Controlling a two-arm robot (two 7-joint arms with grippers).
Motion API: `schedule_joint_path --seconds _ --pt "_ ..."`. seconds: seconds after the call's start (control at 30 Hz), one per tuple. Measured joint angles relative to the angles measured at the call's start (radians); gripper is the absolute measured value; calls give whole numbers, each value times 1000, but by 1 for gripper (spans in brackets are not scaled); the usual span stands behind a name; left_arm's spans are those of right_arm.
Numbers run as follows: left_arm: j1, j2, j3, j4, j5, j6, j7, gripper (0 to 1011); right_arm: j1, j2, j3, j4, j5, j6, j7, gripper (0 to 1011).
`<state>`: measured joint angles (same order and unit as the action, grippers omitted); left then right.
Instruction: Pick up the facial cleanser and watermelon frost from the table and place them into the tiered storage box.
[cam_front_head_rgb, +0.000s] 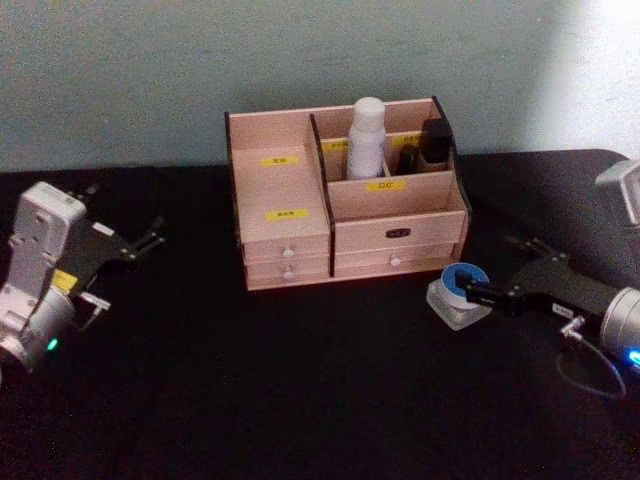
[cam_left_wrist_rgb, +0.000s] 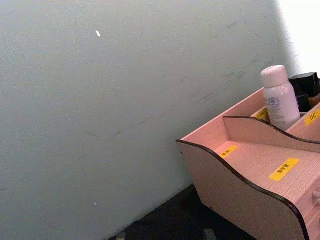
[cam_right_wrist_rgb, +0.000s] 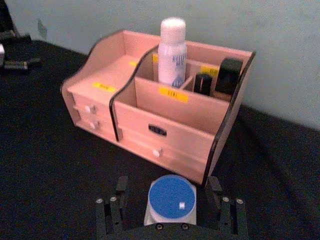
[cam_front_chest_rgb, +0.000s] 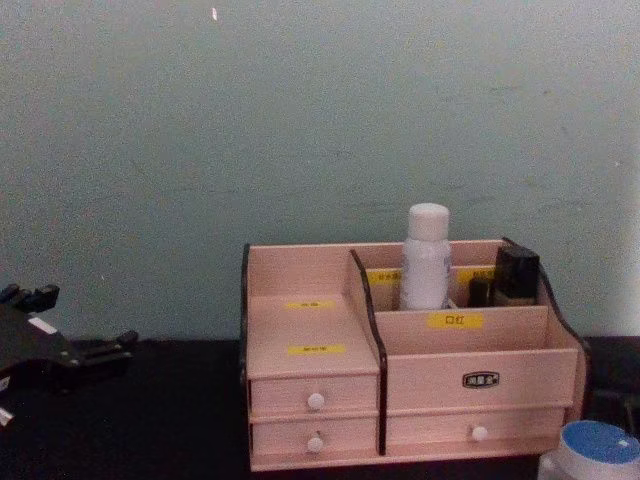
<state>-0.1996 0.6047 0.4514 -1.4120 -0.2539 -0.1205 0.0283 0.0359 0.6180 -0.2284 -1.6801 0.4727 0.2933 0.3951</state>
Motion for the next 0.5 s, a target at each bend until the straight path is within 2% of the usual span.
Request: schedule_joint_path --seconds 0.23,0.5 --pt "0 0 0 0 0 0 0 1001 -8 7 -22 12 2 27 -15 1000" --pt "0 0 0 0 0 0 0 1001 12 3 -42 41 -5 34 -24 1000"
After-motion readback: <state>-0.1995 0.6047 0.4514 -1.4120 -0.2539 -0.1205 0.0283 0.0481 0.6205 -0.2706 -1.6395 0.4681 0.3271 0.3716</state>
